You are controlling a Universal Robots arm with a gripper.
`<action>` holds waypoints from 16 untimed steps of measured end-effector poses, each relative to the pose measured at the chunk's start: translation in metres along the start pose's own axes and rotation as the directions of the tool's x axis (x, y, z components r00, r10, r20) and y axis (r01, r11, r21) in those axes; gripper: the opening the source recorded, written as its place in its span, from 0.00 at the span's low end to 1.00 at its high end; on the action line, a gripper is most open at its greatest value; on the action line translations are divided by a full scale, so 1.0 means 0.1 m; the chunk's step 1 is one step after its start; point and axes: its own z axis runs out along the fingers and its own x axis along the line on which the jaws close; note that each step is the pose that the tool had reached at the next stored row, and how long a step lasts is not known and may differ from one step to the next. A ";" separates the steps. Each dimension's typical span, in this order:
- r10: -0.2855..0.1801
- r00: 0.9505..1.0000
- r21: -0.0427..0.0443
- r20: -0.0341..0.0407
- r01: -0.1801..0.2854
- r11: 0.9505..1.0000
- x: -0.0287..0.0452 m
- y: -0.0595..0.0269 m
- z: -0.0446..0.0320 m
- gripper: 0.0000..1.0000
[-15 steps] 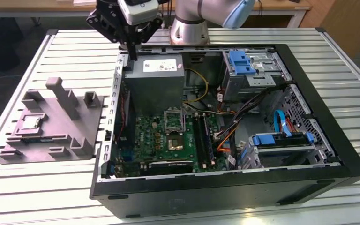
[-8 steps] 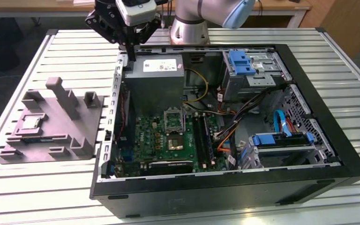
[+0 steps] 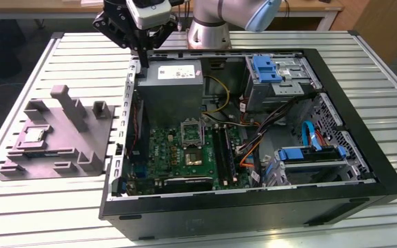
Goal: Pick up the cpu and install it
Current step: 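Reach for the cpu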
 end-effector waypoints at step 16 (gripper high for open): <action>0.000 1.000 0.000 0.000 0.000 1.000 0.040 -0.004 0.009 0.11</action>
